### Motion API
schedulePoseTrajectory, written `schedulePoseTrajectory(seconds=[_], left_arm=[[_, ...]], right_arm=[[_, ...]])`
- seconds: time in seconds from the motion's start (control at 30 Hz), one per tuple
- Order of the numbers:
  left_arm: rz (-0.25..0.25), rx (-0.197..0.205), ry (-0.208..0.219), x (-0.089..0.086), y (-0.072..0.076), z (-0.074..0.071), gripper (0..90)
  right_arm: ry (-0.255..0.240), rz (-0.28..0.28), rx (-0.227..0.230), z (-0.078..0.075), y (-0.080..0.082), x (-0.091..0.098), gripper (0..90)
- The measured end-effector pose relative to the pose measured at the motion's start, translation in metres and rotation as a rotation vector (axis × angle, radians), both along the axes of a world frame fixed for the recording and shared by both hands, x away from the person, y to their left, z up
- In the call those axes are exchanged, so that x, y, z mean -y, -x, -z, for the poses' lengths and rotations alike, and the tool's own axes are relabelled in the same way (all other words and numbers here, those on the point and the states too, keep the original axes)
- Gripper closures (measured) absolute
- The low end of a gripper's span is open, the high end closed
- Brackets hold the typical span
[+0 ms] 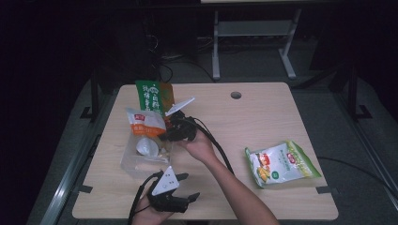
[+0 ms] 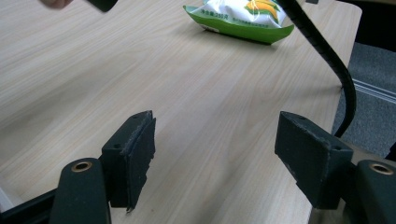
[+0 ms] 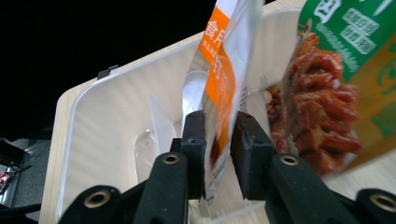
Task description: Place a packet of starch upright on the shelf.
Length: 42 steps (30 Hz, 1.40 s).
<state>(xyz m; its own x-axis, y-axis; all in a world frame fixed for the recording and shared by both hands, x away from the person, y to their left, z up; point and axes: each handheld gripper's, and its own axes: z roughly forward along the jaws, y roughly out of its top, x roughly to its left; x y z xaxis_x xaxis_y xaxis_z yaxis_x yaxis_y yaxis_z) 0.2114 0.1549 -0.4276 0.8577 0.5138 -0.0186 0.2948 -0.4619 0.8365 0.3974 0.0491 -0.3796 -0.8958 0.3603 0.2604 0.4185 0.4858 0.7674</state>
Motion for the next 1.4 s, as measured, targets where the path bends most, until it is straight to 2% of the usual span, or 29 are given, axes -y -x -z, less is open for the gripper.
schedulePoseTrajectory(seconds=[0.27,0.6,0.93,1.4], left_arm=[[-0.005,-0.007,-0.001,0.001,-0.001,0.001,27.6],[-0.003,-0.010,-0.001,0.000,-0.006,0.002,27.4],[-0.001,-0.010,-0.007,-0.003,-0.011,0.004,27.2],[-0.005,-0.015,0.000,-0.003,-0.012,0.003,26.8]], right_arm=[[-0.022,-0.003,-0.009,-0.007,0.003,0.019,63.3],[-0.046,0.007,-0.002,-0.013,0.008,0.046,58.4],[-0.042,0.046,-0.006,-0.020,0.013,0.078,52.8],[-0.014,0.120,-0.010,-0.015,0.021,0.126,46.9]])
